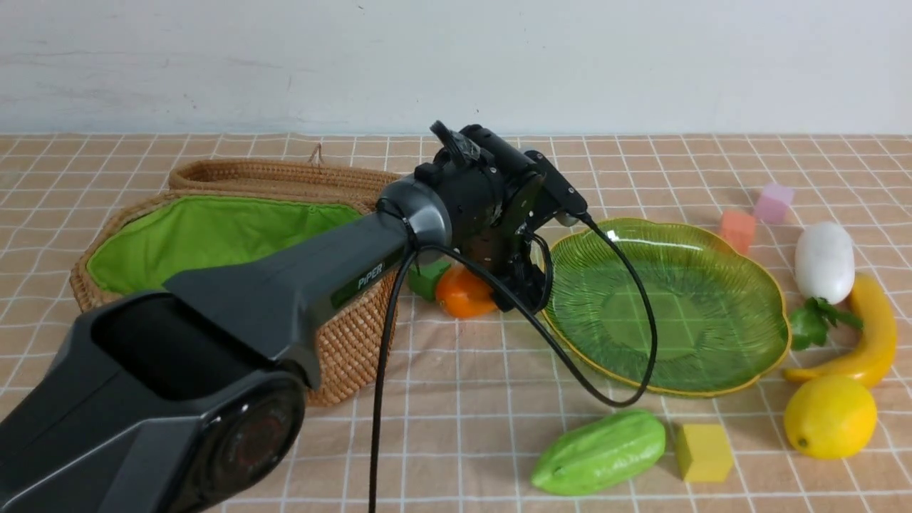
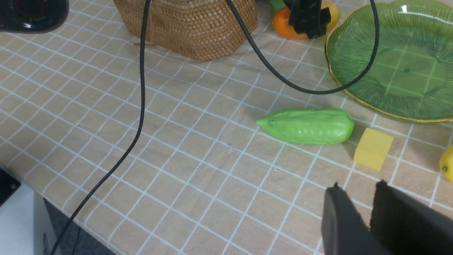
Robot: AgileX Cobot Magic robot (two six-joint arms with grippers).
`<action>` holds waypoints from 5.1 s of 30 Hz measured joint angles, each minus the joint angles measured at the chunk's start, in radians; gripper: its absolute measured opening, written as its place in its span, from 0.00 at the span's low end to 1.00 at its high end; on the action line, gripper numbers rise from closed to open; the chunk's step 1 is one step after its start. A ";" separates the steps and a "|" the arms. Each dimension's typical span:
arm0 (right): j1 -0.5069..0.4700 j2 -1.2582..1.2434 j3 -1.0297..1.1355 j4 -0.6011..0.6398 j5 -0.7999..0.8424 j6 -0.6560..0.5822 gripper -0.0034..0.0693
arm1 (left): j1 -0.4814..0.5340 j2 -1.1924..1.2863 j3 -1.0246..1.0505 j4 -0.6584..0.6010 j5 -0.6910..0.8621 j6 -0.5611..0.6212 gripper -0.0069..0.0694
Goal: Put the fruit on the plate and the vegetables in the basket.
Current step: Grab the mango with your left arm and place it on the right plate, then take a chayote with your left arm and place it on the basket on the left, then use the right arm to grab a lemon and put it into the right plate
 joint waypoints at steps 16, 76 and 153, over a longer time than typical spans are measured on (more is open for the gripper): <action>0.000 0.000 0.000 -0.222 -0.077 0.140 0.28 | -0.074 -0.198 -0.001 -0.226 -0.057 0.058 0.80; 0.000 0.000 -0.068 -0.243 0.035 0.191 0.30 | -0.245 -0.462 0.387 -0.144 0.312 -0.017 0.62; -0.377 1.325 -0.091 -0.220 -0.462 0.468 0.84 | -0.246 -1.736 1.520 -0.203 -0.147 -0.384 0.07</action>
